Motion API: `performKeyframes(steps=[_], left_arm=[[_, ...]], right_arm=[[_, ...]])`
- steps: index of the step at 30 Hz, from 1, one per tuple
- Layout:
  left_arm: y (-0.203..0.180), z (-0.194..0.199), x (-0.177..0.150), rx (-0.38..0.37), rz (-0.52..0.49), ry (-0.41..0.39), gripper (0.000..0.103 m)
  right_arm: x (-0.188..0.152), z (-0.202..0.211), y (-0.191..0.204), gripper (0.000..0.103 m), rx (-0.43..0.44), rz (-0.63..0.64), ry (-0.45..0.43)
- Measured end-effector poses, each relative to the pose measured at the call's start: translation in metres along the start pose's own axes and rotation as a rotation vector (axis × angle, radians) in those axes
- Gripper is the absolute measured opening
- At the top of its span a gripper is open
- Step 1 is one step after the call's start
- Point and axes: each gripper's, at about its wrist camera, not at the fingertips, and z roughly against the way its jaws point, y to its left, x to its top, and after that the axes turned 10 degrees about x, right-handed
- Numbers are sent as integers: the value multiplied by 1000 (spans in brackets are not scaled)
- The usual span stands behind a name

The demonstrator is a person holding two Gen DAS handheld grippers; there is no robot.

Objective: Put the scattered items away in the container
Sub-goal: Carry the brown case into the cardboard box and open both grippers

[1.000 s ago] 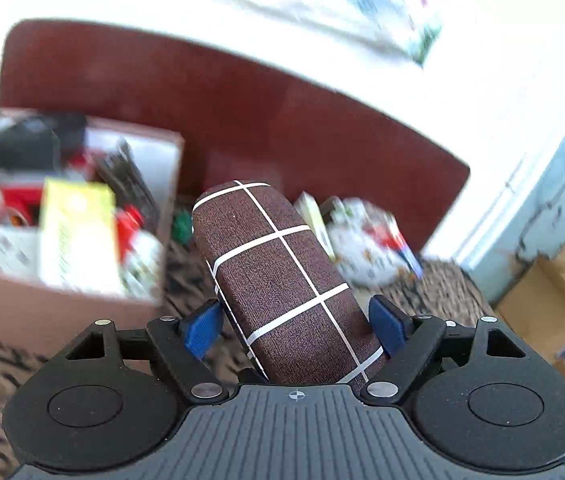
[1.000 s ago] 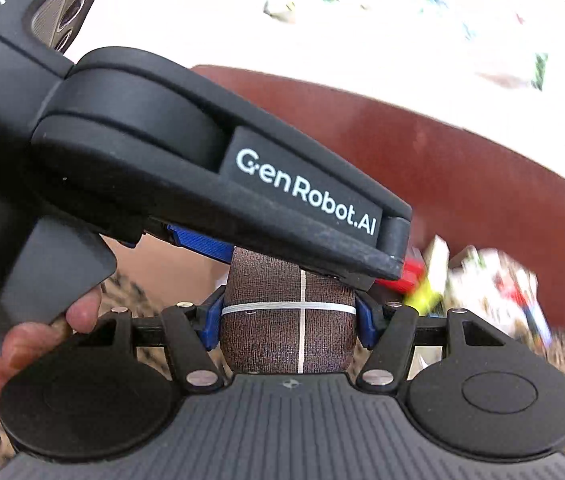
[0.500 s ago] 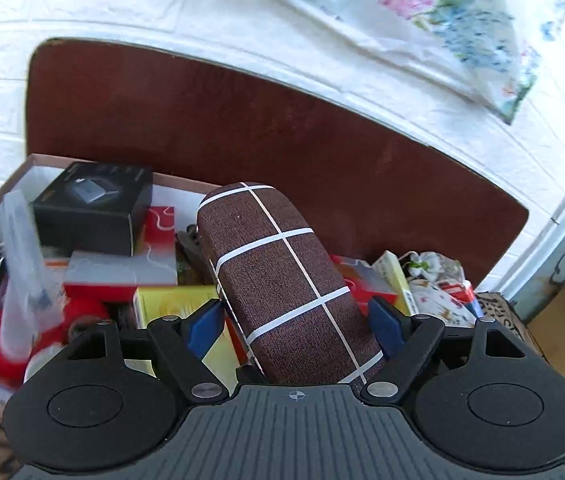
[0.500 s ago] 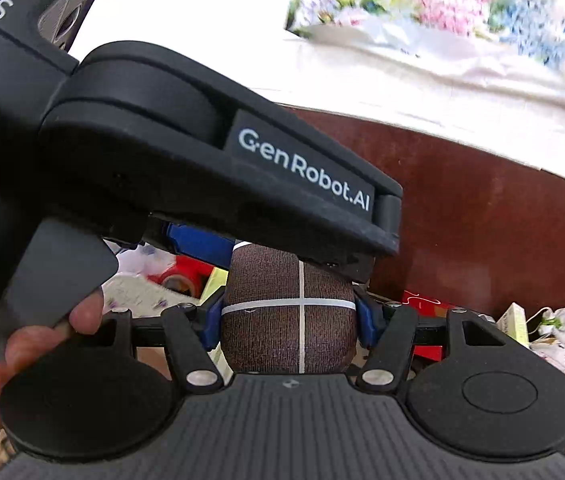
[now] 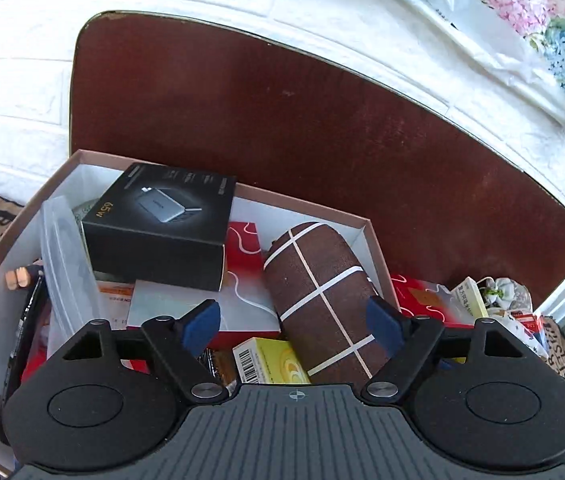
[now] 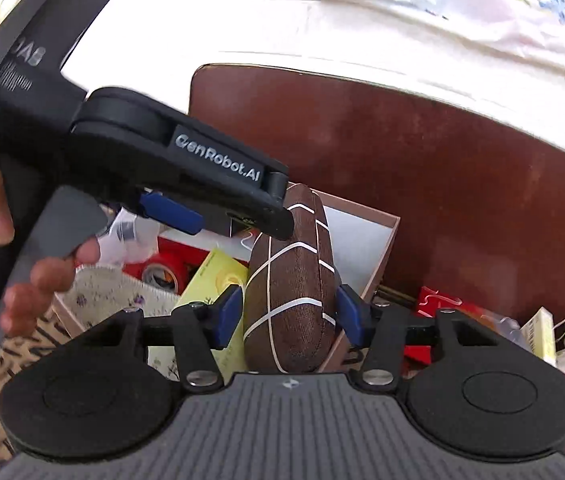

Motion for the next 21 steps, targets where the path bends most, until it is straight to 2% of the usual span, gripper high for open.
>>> performKeyframes(steps=[3,5,7,8,10,13,16,18,19,21], left_arm=[[-3,3,1,-18,-12,-7,75],[-3,2,3,-23,-21,-11,75],[-6,-5,5,-27,-17,-6,71],[-7,-10,7,-29,-13,1,71],[-13,-24,10,-48,-26,32,71],[-26,-44,16,-61,-40,49,71],[-41,-66,25,-10,-83,76,76],[-40,-73,29,-4,-71,88,76],[-38,-73,30,-9,-63,98,76],[-32,-64,29,-15,-66,85,84]], right_arm=[[-5,9,23,45,-7,-12,-4],[-8,9,24,41,-6,-5,-4],[-13,18,47,39,-8,22,6],[-19,27,43,37,-8,30,11],[-15,13,32,35,-18,41,30],[-10,4,25,35,-18,19,5],[1,-2,15,35,-23,-7,-23],[6,-4,8,40,-9,-30,-22],[6,-3,5,45,-1,-40,-21],[2,4,2,47,-10,-43,-30]])
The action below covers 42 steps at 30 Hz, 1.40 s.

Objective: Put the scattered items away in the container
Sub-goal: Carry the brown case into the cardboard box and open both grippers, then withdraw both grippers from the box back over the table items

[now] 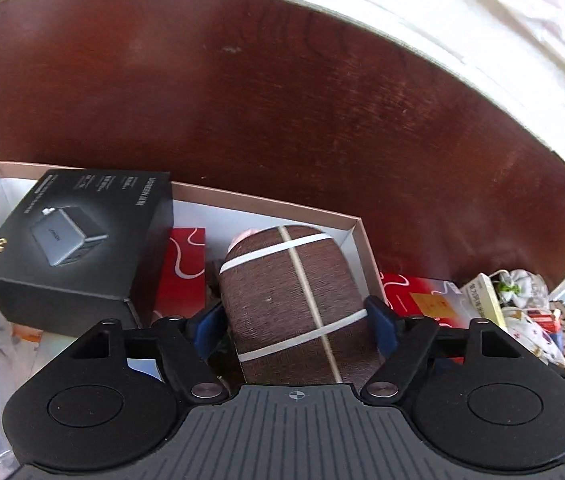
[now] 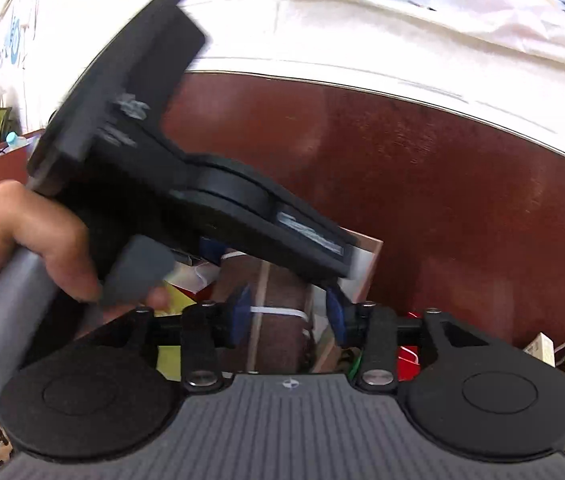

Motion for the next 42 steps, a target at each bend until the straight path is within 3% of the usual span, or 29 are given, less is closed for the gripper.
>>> performKeyframes(steps=[5,12,13,16,18,19,20,21,22,24,26,28,39,42], left_arm=[[18,37,-1,10,44,-104,85],[35,64,-9,36,78,-147,87],[37,62,-11,39,86,-137,87],[45,57,-19,61,103,-105,87],[50,60,-25,65,100,-98,87],[52,61,-27,68,99,-97,87],[53,61,-28,71,98,-94,88],[53,62,-30,68,98,-91,89],[51,60,-31,62,95,-86,89],[45,57,-34,51,80,-75,91],[38,55,-40,47,55,-73,94],[32,55,-45,57,38,-74,97],[35,83,-59,88,80,-90,100],[29,91,-67,85,72,-110,102]], right_arm=[[-6,18,10,47,58,22,-24],[-8,1,36,44,164,152,11],[-7,-4,39,39,161,172,28],[1,-14,29,0,65,184,-18],[12,-14,13,0,16,97,-23],[16,-14,7,8,-5,80,-9],[18,-13,3,28,-12,76,4],[18,-12,0,37,-13,72,16],[16,-7,-1,44,-13,70,22],[10,1,-3,45,-8,55,11],[4,1,-8,61,8,35,5],[-2,7,-6,66,10,48,6],[-17,16,3,67,57,70,21],[-18,26,4,80,71,45,11]])
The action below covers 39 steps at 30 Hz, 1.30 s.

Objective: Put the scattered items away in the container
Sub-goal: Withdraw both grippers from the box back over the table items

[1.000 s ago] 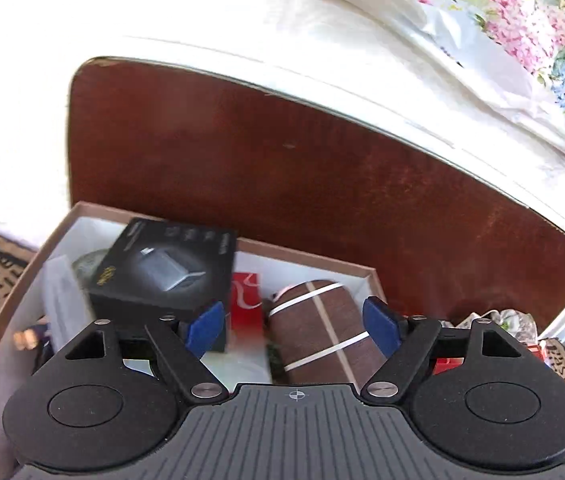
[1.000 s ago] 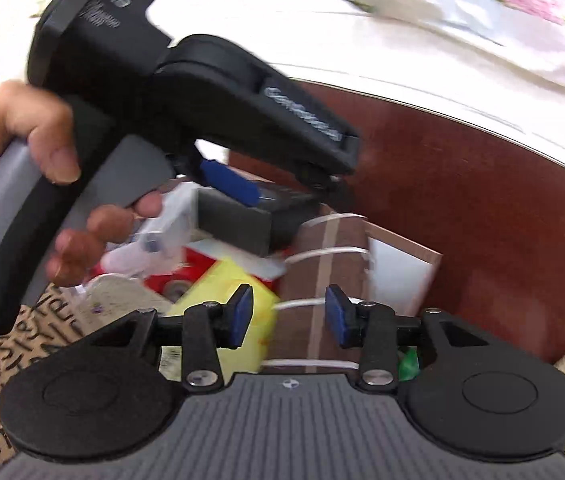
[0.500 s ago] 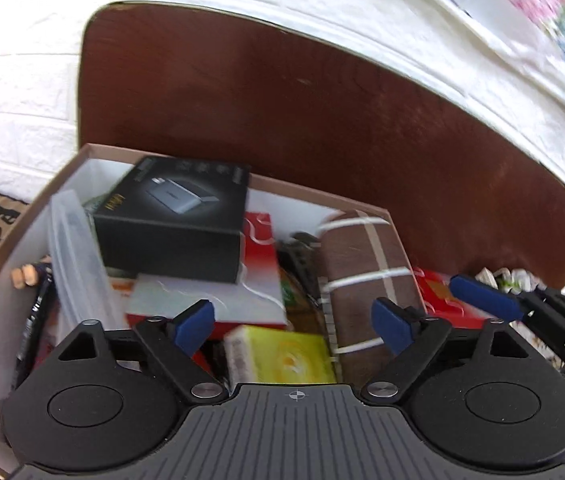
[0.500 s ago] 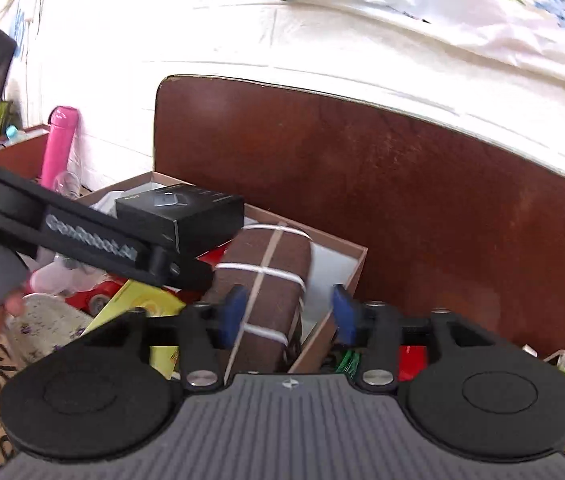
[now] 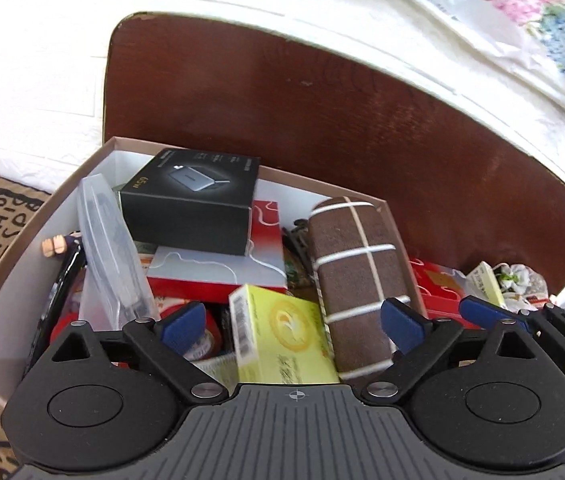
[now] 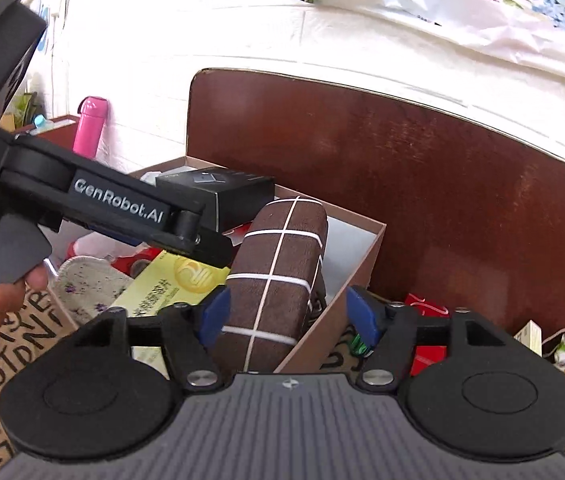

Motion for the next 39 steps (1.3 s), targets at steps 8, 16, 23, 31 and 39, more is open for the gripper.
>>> performKeyframes(steps=[8,16,23,31,39], left_arm=[[-29,49,-47,14,-50,-150,103],[-79,69,-103,-62,-73,-156,103],[-138,63,-122,-135,-119,-123,103],[-204,40,-114,-176,-173,-123,103],[-244,3,-97,-163,-216,-115,101]], right_arm=[[-25,48,9,102,-33,-45,-42],[-78,112,-14,102,-111,-164,-74],[-107,155,-56,102,-217,-211,-95],[-120,171,-108,102,-284,-242,-136],[-132,156,-158,100,-310,-306,-152]])
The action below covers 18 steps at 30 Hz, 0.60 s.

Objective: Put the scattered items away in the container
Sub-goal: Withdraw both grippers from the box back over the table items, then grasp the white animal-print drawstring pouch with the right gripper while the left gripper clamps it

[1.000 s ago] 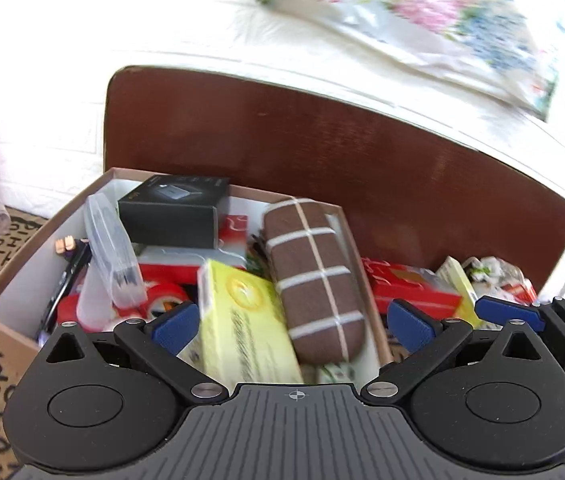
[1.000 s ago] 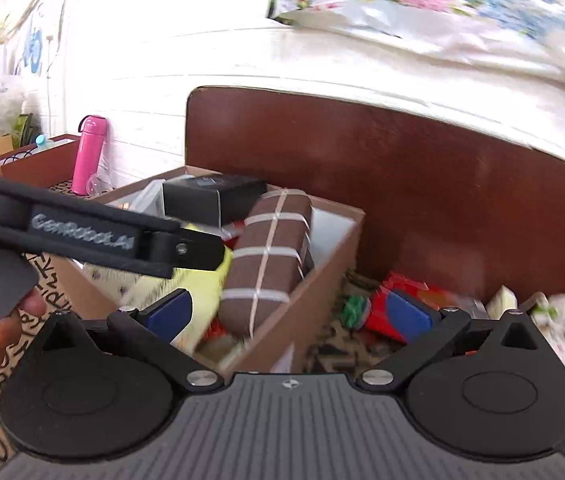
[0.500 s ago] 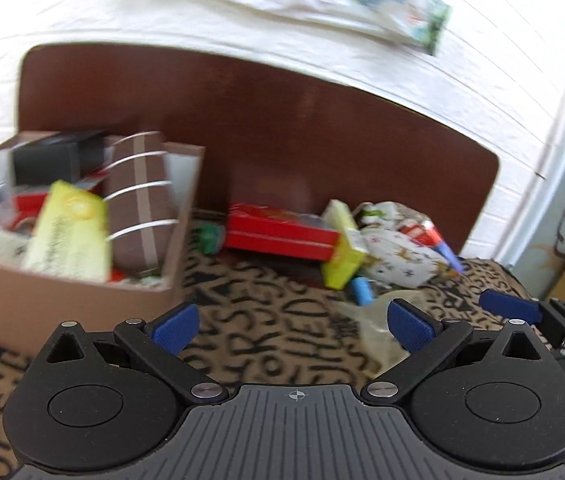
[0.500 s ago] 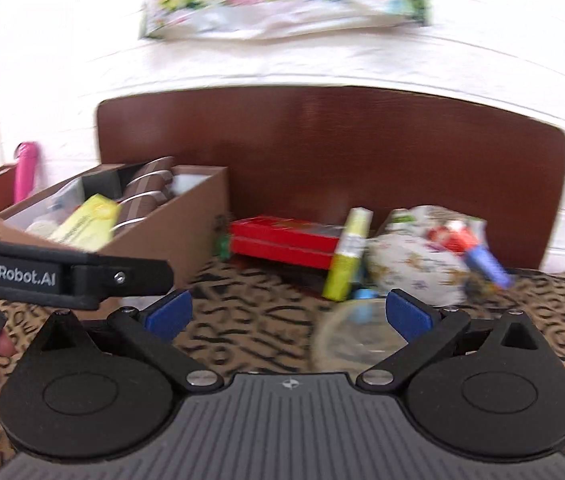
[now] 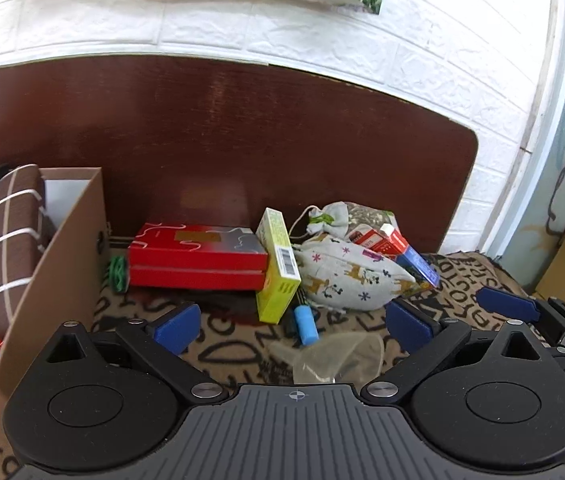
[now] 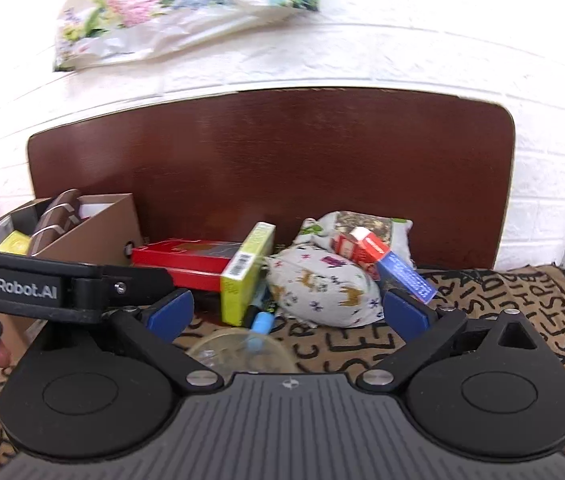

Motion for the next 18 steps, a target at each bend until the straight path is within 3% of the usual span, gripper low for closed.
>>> performKeyframes(steps=[12,18], left_arm=[[-38,-73,23,-69,-45,76,81],[-53,-102,26,-93,-41,106,82]], right_arm=[[-5,-49,-53,79,-35,-84,35],[-8,-72,-60,69,-22,-67,52]])
